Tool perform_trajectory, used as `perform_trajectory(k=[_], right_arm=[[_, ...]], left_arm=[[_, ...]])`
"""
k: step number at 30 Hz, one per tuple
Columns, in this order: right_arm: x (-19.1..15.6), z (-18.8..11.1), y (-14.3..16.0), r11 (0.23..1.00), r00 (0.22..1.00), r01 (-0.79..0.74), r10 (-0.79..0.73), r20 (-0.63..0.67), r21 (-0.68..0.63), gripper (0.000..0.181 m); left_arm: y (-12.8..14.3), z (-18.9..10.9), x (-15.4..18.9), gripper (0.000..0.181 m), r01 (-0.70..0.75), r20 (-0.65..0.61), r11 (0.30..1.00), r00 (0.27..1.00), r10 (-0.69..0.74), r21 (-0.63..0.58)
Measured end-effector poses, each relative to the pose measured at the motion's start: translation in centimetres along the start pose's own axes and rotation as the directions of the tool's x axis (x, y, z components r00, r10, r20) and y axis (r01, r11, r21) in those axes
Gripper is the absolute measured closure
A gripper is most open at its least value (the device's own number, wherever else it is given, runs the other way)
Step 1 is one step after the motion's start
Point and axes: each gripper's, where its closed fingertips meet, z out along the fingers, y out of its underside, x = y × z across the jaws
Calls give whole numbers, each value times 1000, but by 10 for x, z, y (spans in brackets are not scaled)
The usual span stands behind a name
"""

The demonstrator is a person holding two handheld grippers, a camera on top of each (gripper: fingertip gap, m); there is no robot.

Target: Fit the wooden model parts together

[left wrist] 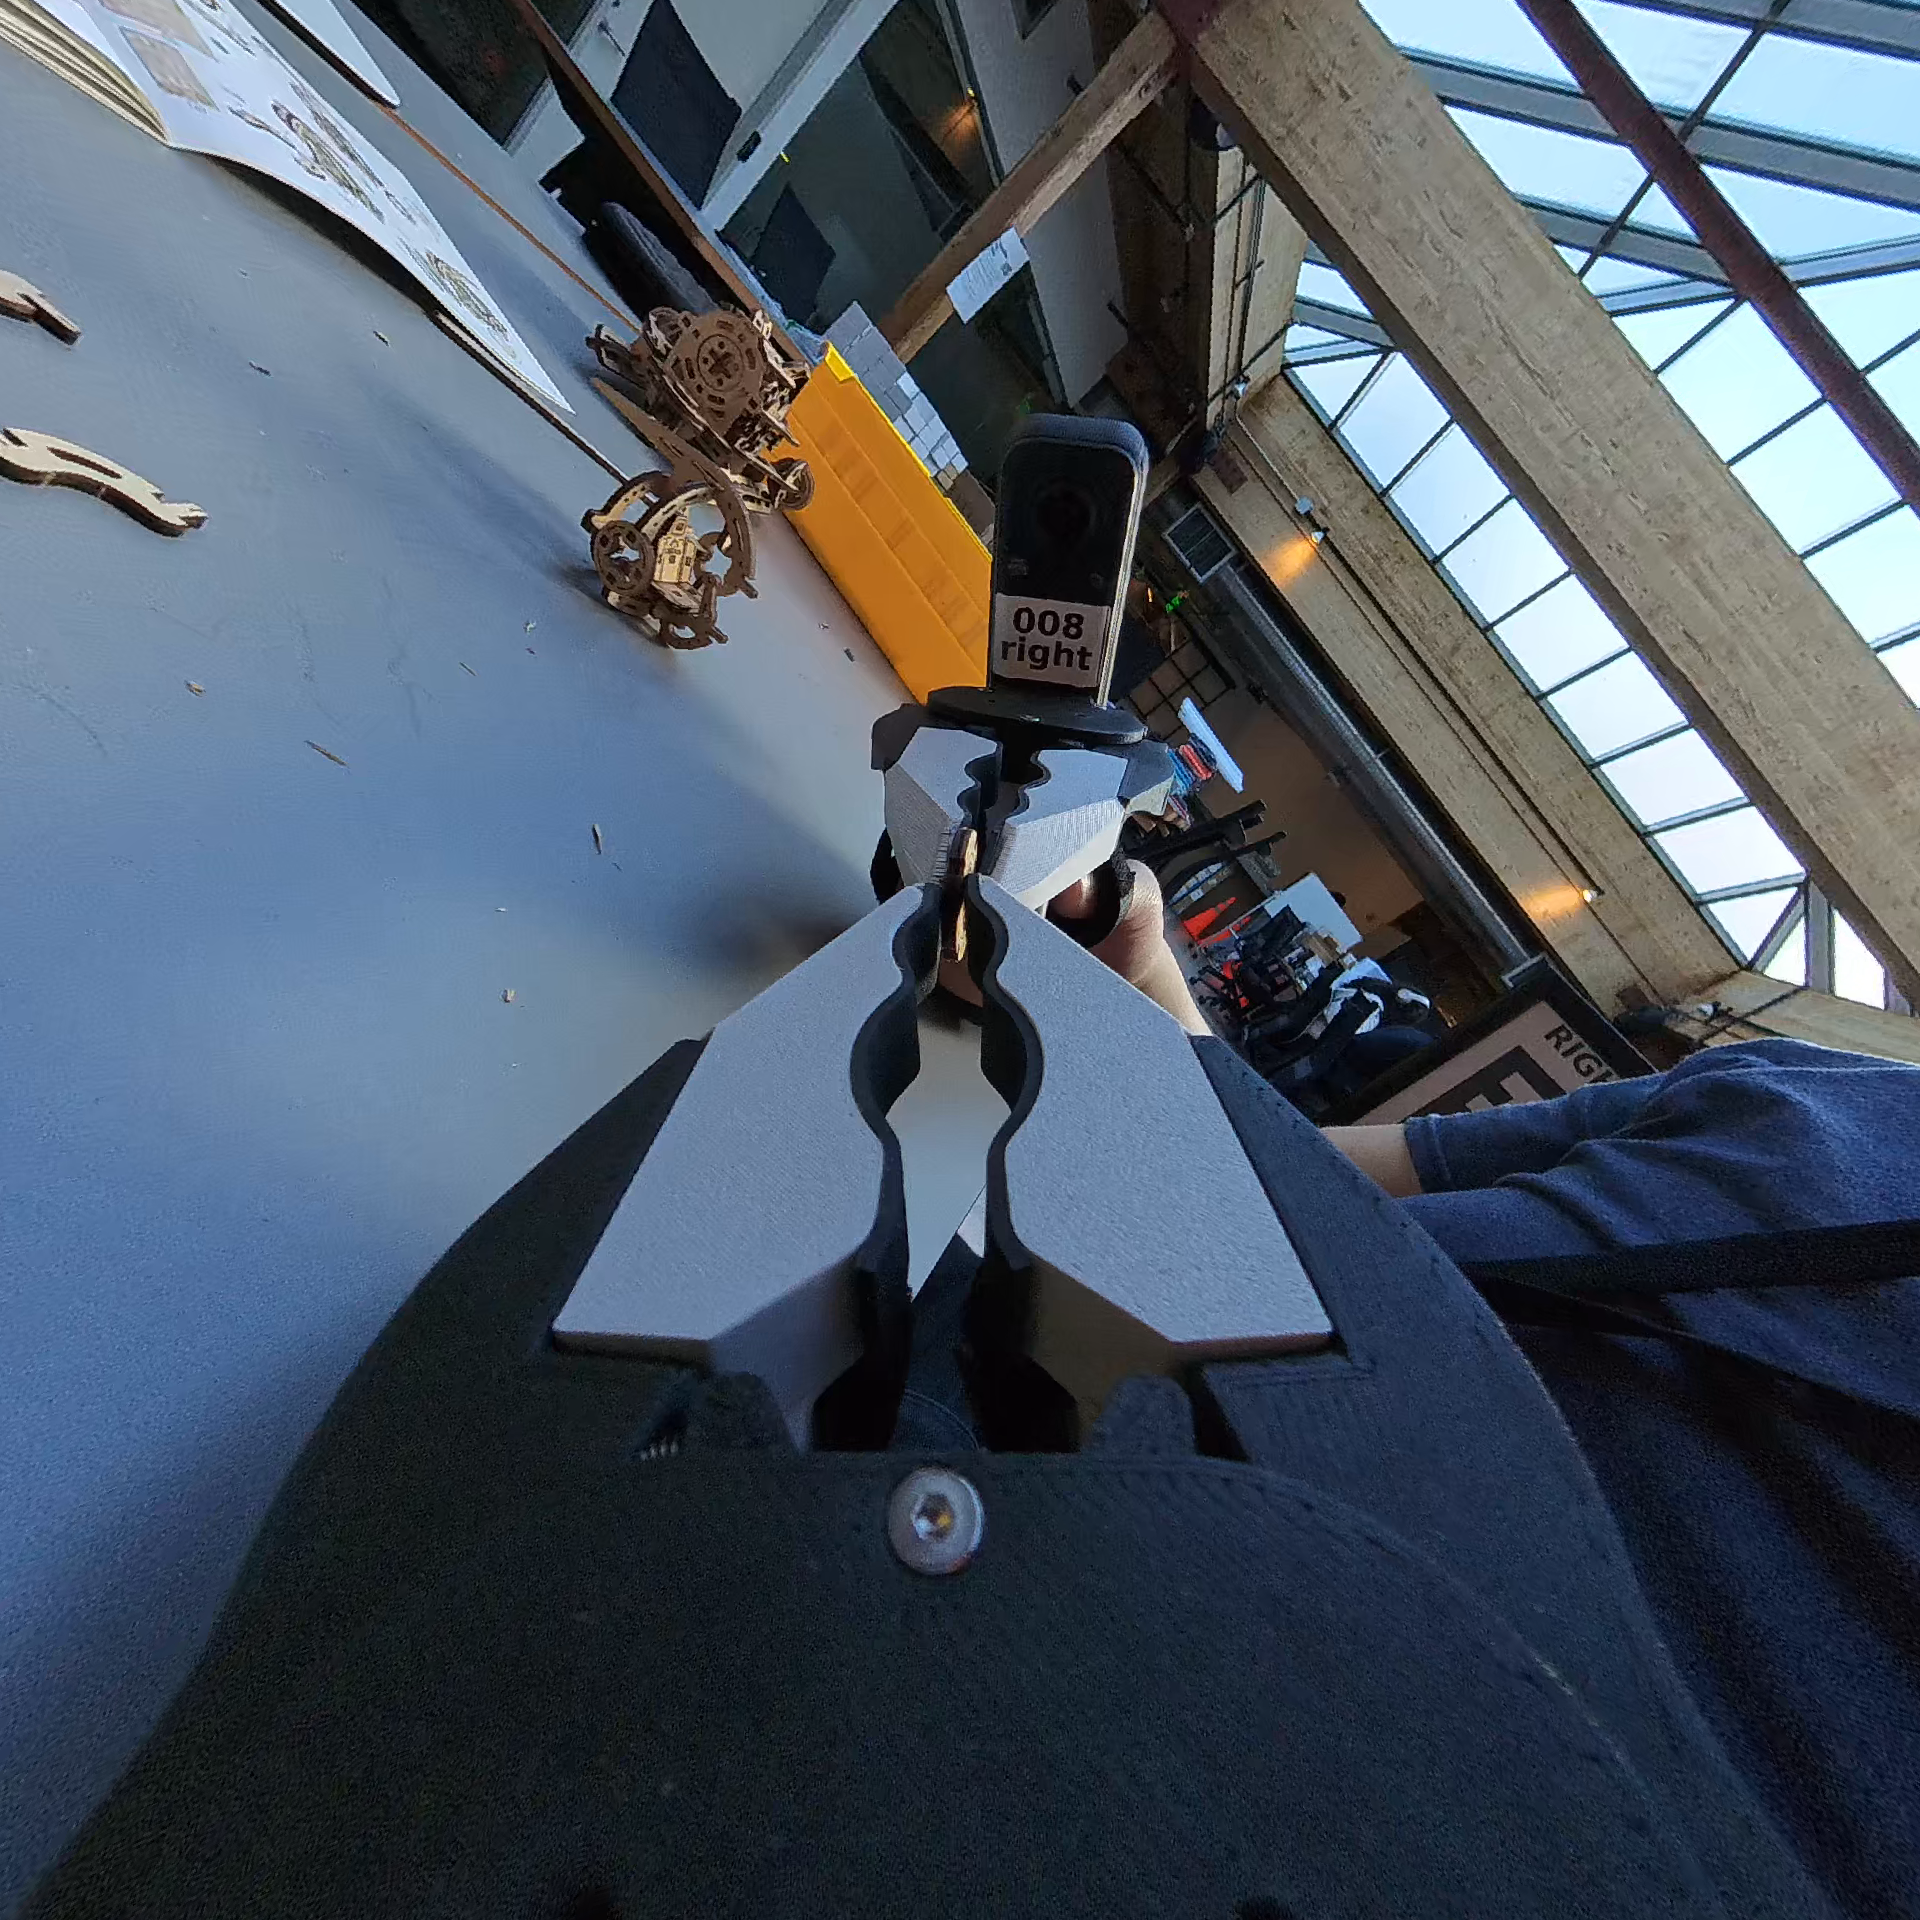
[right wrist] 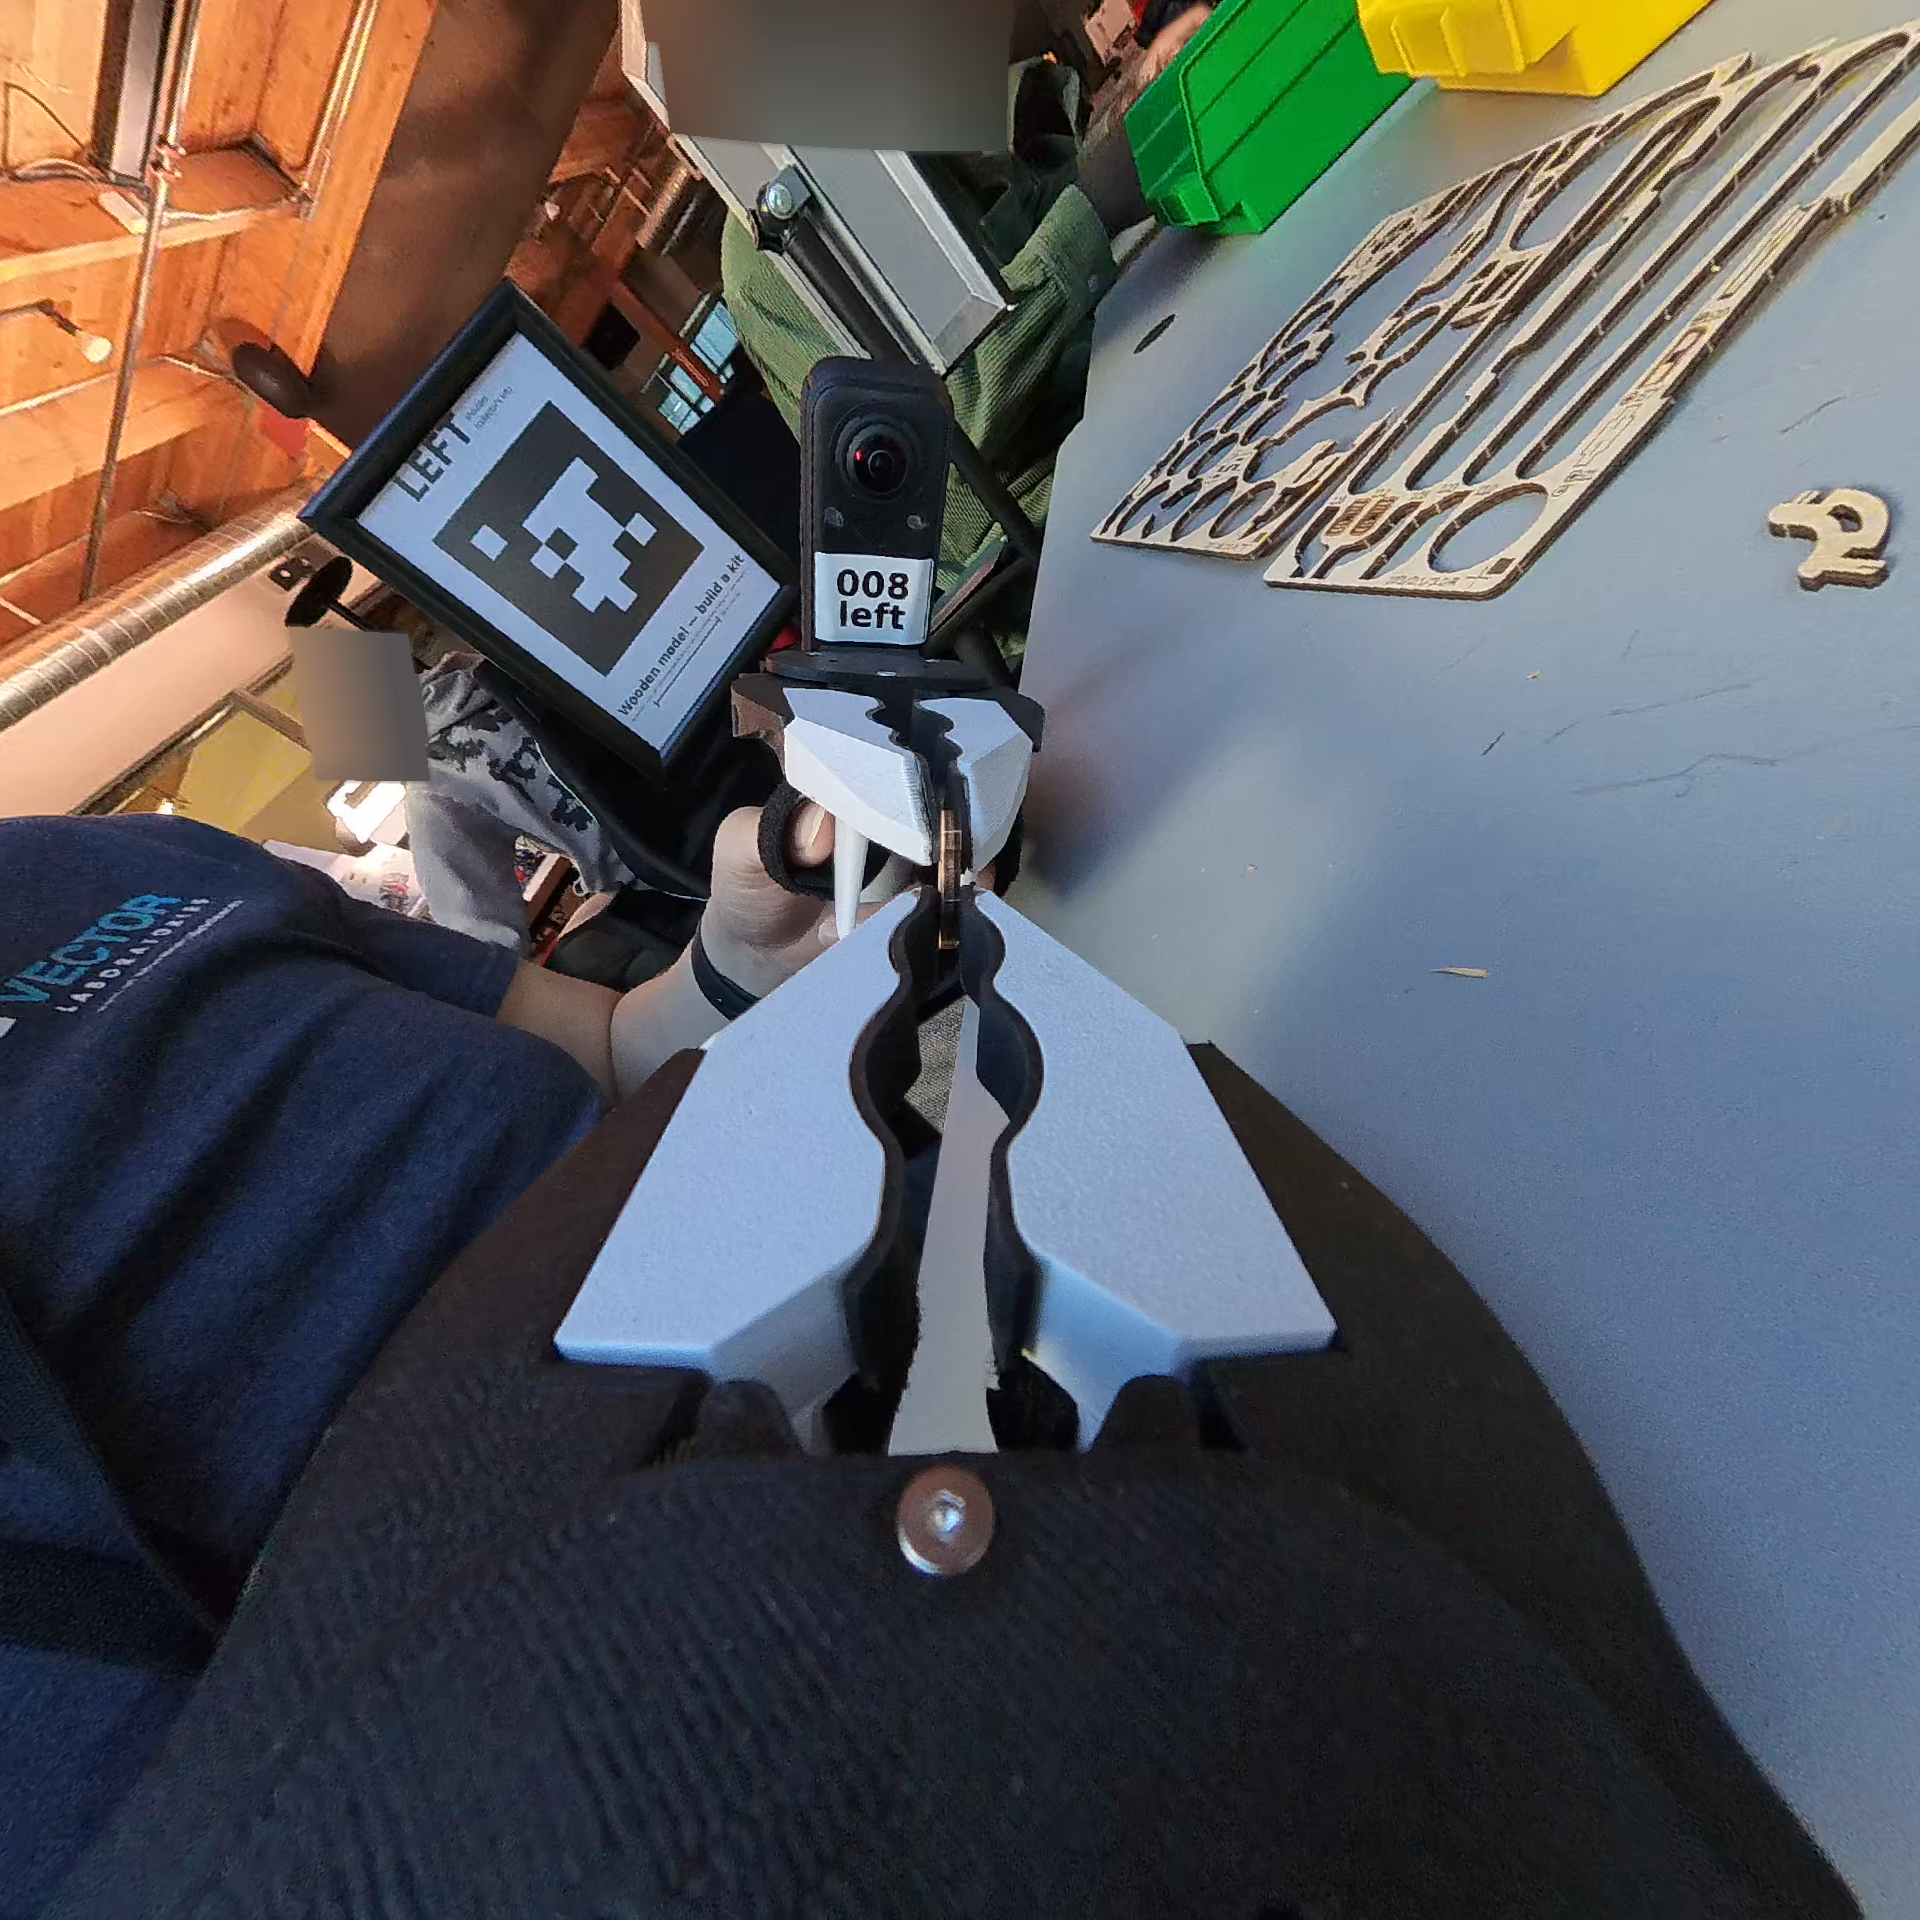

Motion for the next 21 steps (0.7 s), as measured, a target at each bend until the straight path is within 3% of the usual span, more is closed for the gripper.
perform_trajectory(k=[21], right_arm=[[10, 3, 0, 997, 997, -70, 70, -17, -8, 180]], left_arm=[[4, -1, -10, 180, 0, 34, 1000, 999, 0, 2]])
